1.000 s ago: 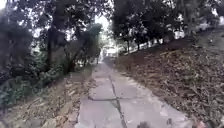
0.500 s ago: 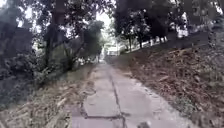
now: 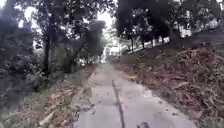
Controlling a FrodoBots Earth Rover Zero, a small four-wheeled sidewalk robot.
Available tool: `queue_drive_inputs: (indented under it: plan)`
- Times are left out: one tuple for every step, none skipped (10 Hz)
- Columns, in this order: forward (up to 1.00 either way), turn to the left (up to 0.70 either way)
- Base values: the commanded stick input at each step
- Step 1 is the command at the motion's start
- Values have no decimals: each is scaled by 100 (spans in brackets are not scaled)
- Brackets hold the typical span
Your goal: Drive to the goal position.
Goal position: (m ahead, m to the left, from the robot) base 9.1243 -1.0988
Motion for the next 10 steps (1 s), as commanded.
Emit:
queue_drive_inputs:
  plan:
    - [100, 0]
    - [100, 0]
    - [100, 0]
    - [100, 0]
    - [100, 0]
    - [100, 0]
    - [100, 0]
    - [100, 0]
    - [100, 0]
    - [100, 0]
